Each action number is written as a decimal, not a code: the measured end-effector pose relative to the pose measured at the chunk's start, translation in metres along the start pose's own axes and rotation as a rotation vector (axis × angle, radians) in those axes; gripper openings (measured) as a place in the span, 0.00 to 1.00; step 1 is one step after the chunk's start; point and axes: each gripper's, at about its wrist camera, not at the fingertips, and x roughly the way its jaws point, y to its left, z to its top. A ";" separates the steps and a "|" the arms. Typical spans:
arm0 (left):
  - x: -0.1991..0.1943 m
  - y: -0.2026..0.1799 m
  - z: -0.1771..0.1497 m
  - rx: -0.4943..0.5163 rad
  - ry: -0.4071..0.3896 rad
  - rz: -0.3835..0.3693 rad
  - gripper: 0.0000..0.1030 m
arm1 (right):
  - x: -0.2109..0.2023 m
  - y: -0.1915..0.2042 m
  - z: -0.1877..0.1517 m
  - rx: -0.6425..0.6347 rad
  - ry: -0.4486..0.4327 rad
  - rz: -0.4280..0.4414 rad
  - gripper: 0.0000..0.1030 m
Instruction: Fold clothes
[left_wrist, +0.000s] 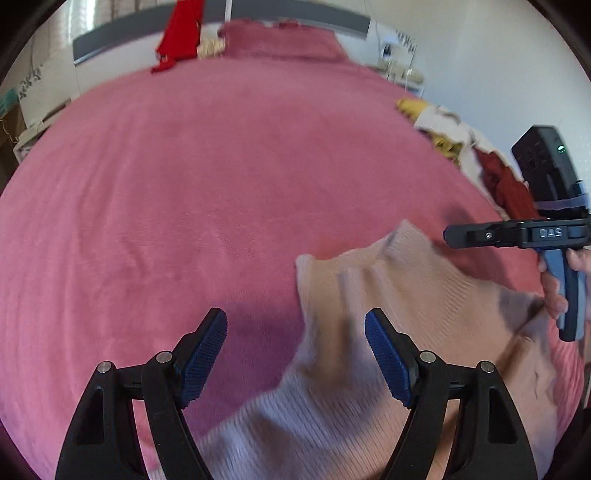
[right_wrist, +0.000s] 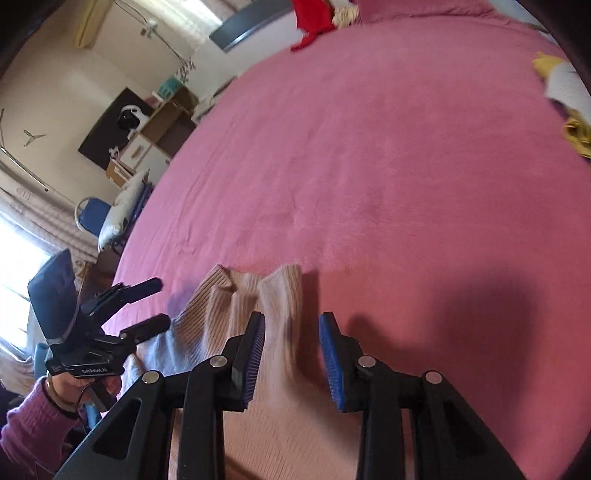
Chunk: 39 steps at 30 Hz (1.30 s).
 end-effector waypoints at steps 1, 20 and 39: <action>0.008 0.002 0.005 -0.011 0.025 -0.019 0.76 | 0.001 -0.001 0.000 -0.003 0.022 0.017 0.31; 0.026 0.008 0.008 -0.105 -0.016 -0.221 0.13 | 0.021 -0.015 0.011 0.047 0.089 0.052 0.05; -0.120 -0.043 -0.160 -0.023 -0.260 -0.218 0.13 | -0.101 0.097 -0.156 -0.480 -0.073 -0.010 0.06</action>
